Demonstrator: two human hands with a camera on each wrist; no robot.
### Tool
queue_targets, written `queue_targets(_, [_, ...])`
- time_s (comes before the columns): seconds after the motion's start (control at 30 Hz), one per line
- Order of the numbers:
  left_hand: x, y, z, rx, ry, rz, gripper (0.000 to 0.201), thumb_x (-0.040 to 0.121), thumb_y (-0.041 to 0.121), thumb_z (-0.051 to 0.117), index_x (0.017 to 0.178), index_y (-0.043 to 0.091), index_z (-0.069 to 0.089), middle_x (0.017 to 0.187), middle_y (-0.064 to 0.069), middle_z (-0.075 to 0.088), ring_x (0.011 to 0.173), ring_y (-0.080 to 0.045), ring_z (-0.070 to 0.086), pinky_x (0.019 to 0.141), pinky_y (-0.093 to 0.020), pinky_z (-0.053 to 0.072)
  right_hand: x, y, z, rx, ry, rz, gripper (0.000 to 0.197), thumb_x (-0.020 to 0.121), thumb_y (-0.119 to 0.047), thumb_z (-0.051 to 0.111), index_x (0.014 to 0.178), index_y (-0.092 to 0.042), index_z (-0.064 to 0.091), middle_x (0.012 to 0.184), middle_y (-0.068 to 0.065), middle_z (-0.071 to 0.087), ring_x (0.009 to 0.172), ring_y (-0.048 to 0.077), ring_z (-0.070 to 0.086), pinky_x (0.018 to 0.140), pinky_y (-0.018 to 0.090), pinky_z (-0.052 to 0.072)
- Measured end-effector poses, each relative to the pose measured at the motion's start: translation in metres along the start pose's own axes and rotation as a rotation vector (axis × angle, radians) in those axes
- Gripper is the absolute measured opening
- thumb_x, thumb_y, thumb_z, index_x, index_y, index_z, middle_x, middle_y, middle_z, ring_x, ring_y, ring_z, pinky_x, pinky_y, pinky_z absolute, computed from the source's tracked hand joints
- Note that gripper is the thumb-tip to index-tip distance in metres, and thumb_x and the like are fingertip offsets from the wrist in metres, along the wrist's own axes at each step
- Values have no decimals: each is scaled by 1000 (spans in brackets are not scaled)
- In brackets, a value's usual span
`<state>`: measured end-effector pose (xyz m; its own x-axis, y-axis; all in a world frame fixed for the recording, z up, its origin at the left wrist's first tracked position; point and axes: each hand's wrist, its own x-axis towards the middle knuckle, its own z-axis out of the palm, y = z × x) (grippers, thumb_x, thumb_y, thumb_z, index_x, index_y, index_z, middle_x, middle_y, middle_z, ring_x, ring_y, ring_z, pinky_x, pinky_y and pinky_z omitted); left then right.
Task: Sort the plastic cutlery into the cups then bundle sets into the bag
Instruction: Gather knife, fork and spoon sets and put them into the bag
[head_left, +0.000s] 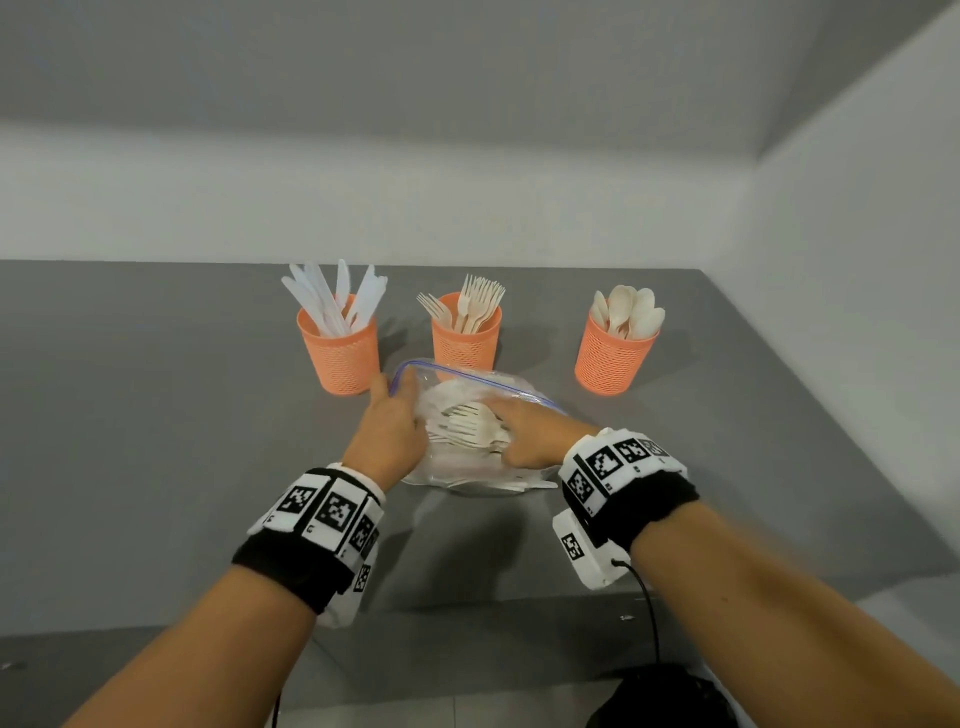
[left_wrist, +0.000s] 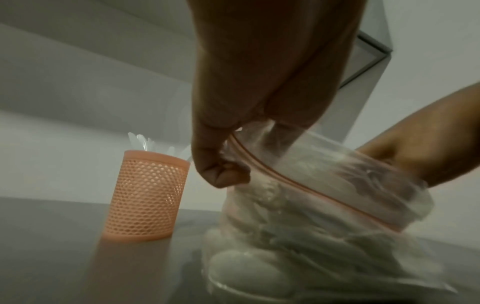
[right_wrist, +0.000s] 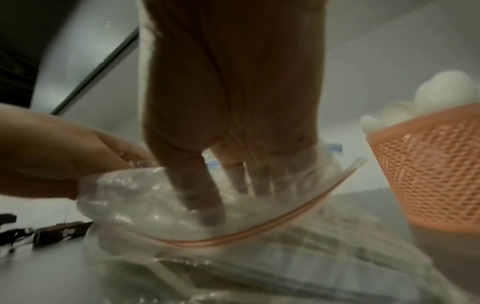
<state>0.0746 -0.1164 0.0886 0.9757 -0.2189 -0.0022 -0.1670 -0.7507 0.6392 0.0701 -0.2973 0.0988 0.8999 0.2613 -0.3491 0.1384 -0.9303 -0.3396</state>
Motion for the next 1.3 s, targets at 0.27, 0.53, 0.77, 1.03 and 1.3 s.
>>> queue_targets(0.27, [11, -12, 11, -221, 56, -146, 39, 99, 19, 31, 133, 3, 43, 140, -16, 37, 124, -31, 42, 109, -37, 31, 4, 3, -5, 62, -11, 11, 56, 81, -19, 66, 131, -6, 41, 133, 7, 45, 115, 19, 45, 91, 26, 34])
queue_targets(0.53, [3, -13, 15, -239, 13, -92, 47, 101, 18, 30, 147, 9, 23, 151, -8, 26, 138, -22, 29, 109, -26, 20, 13, 5, 2, 193, -71, 87, 60, 79, -39, 68, 130, -14, 48, 132, 4, 55, 122, 23, 50, 105, 34, 38])
queue_targets(0.77, [4, -28, 17, -496, 46, -197, 43, 100, 23, 33, 142, 15, 37, 141, 1, 38, 132, -17, 36, 112, -32, 26, 15, 5, 9, 277, 26, -17, 52, 79, -18, 70, 127, -14, 51, 120, -1, 60, 111, 17, 55, 92, 27, 41])
queue_targets(1.03, [1, -27, 16, -395, 42, -115, 41, 98, 16, 39, 139, 13, 43, 138, -3, 44, 127, -18, 42, 104, -23, 27, 2, 6, 0, 506, 90, -46, 39, 79, -4, 66, 117, -10, 57, 97, -5, 58, 91, 10, 53, 75, 11, 40])
queue_targets(1.3, [-4, -15, 14, -24, -136, -72, 45, 100, 24, 31, 143, 10, 32, 143, -12, 33, 127, -28, 41, 105, -29, 28, -6, -7, -22, 938, 463, 2, 22, 79, -2, 61, 101, 2, 63, 88, 7, 65, 79, 16, 59, 64, 18, 49])
